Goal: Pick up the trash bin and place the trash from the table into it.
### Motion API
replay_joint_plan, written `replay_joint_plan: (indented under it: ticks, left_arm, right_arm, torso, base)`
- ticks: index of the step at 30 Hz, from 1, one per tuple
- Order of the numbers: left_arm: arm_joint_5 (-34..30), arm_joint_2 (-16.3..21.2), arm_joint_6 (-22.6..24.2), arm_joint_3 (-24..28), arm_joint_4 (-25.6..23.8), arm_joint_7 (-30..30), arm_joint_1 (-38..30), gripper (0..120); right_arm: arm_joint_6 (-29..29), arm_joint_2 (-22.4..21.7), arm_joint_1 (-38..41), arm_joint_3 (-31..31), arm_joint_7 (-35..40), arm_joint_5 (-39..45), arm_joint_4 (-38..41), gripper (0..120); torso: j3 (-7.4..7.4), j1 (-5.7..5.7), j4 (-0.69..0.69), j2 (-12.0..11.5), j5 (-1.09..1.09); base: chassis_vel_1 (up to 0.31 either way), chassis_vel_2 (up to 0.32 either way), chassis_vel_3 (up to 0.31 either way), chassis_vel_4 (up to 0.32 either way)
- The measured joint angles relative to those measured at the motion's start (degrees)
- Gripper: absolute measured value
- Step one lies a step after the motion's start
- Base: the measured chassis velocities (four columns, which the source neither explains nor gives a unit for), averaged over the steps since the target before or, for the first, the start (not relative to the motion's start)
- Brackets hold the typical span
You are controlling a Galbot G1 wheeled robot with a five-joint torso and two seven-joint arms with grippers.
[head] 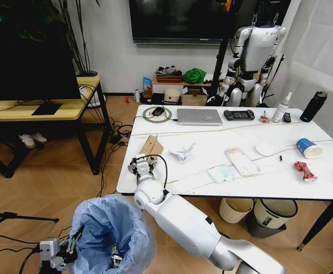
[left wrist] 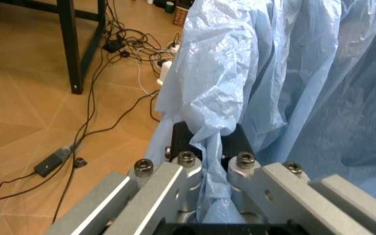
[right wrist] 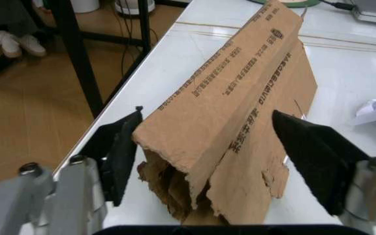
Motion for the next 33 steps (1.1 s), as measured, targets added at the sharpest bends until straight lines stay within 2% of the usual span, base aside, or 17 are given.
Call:
replay_joint_plan:
  ticks: [6,9,14,15,19,23,27,33]
  left_arm:
    - [-0.5,0.3,0.0,-0.3,0.0,0.0,0.1,0]
    - [-0.7,0.4,0.0,-0.4,0.0,0.0,0.1,0]
    - [-0.9,0.3,-0.3,-0.6,0.2,0.2,0.1,0]
    - [-0.9,0.3,-0.3,-0.6,0.2,0.2,0.1,0]
    - [-1.0,0.3,-0.5,-0.9,0.5,0.6,0.3,0]
    - [-1.5,0.3,-0.6,-1.3,0.5,0.8,0.3,0]
    - [-1.6,0.3,-0.6,-1.3,0.4,0.6,0.2,0]
    - [-2.5,0.9,-0.6,-1.3,0.4,0.4,0.1,0]
  right_arm:
    - [-0.1,-0.1,0.0,0.0,0.1,0.1,-0.3,45]
    - [-0.1,-0.1,0.0,-0.1,0.1,0.1,-0.3,39]
    - [0.1,-0.4,-0.4,0.0,-0.1,0.4,0.0,15]
    - [0.1,-0.4,-0.4,0.0,-0.1,0.4,0.0,15]
    - [0.9,-0.5,-0.5,0.0,-1.0,0.4,-0.3,0]
    - [1.6,-1.3,-0.5,0.2,-1.7,0.4,-0.1,0]
    - [3.8,-4.5,-0.9,1.0,-3.8,2.2,4.1,0]
    - [12.0,-13.7,-3.7,2.6,-14.8,12.1,19.8,0]
  torso:
    - [0.00,0.00,0.00,0.0,0.00]
    - [0.00,0.00,0.00,0.0,0.00]
    - [0.00,0.00,0.00,0.0,0.00]
    - [0.00,0.00,0.00,0.0,0.00]
    - [0.00,0.00,0.00,0.0,0.00]
    - [0.00,0.00,0.01,0.0,0.00]
    - [0.00,0.00,0.01,0.0,0.01]
    - [0.00,0.00,-0.02,0.0,0.04]
  base:
    - [0.000,0.000,0.000,0.000]
    - [0.000,0.000,0.000,0.000]
    - [0.000,0.000,0.000,0.000]
    - [0.000,0.000,0.000,0.000]
    - [0.000,0.000,0.000,0.000]
    - [0.000,0.000,0.000,0.000]
    - [0.000,0.000,0.000,0.000]
    - [0.000,0.000,0.000,0.000]
